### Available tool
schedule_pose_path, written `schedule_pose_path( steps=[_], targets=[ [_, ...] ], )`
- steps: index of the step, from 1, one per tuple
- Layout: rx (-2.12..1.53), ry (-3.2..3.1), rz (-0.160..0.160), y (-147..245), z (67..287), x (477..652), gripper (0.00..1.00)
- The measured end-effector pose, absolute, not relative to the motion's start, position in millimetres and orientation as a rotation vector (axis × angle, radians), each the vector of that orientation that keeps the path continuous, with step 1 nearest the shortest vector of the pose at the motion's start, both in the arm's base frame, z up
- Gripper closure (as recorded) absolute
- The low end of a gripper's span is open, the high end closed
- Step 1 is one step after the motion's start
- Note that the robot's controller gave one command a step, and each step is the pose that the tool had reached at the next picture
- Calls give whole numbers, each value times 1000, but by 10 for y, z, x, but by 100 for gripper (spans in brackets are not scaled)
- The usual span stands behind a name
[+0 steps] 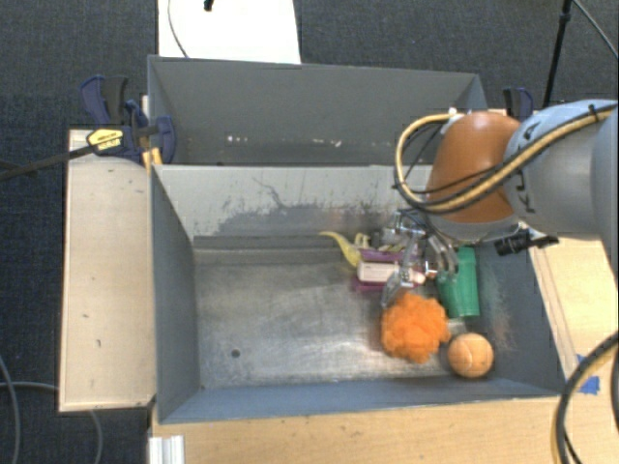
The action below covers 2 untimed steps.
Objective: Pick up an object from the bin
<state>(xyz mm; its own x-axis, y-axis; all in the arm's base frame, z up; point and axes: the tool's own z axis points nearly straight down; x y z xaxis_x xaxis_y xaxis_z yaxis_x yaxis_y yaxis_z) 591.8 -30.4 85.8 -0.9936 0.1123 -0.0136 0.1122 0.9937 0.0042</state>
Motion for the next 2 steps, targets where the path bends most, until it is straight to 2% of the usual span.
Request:
schedule_pose_path(
  steps=[1, 2],
  targets=[
    [44, 3107, 11, -425, 807, 6004, 100],
    [44, 3107, 11, -425, 807, 6004, 100]
  ],
)
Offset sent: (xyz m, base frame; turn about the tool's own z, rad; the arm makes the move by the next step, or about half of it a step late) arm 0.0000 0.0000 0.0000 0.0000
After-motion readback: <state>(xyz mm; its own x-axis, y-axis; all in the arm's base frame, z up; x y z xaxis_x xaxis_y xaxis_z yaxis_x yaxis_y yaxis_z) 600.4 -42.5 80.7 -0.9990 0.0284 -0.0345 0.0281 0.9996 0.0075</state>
